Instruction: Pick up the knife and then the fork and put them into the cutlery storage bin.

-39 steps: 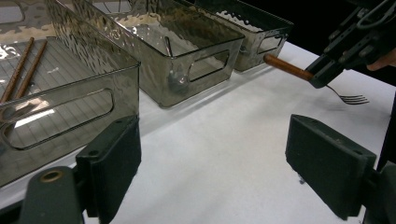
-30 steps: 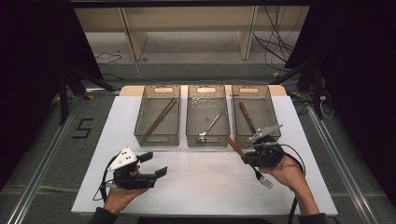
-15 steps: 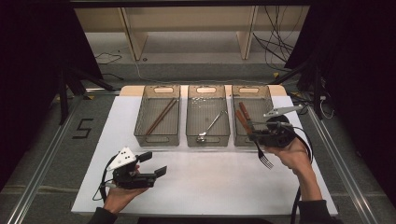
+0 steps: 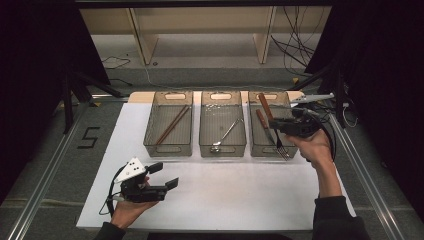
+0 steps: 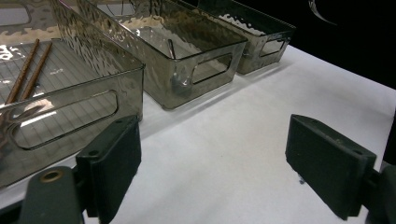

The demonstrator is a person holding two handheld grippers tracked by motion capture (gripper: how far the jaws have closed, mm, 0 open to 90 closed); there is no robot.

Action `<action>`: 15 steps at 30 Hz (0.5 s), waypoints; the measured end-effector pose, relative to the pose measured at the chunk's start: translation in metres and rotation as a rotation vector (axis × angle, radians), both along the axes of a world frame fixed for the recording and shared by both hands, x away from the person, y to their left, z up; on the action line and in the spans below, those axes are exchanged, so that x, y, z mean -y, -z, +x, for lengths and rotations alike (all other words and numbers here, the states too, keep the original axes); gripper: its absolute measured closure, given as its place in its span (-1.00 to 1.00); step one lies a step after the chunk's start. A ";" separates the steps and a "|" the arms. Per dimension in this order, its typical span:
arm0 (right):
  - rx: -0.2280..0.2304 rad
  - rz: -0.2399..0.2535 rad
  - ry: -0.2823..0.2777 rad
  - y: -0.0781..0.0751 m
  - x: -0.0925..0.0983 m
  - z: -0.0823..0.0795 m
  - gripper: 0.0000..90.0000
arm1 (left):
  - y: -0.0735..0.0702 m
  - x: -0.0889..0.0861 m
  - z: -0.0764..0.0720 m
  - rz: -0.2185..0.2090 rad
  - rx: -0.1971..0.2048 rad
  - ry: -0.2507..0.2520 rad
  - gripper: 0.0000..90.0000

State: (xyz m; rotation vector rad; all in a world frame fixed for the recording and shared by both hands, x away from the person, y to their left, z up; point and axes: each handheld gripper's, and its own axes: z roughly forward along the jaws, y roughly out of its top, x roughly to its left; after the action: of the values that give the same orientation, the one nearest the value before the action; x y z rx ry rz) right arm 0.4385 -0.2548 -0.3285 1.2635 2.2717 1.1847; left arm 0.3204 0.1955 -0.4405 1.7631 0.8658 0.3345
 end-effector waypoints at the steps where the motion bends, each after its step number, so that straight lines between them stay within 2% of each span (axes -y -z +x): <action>1: 0.000 -0.001 0.005 -0.001 0.001 0.002 0.73 | 0.000 0.000 0.000 0.000 0.000 0.000 -0.60; 10: 0.014 0.017 0.062 -0.010 0.006 0.026 0.73 | 0.000 0.000 0.000 -0.001 0.000 -0.001 -0.60; 15: 0.027 0.020 0.083 -0.013 0.006 0.032 0.73 | 0.000 0.000 0.000 -0.006 -0.001 -0.001 -0.60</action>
State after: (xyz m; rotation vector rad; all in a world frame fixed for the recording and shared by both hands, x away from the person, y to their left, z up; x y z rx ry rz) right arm 0.4705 -0.2605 -0.3156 1.3275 2.1719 1.1907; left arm 0.3203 0.1960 -0.4403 1.7576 0.8675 0.3314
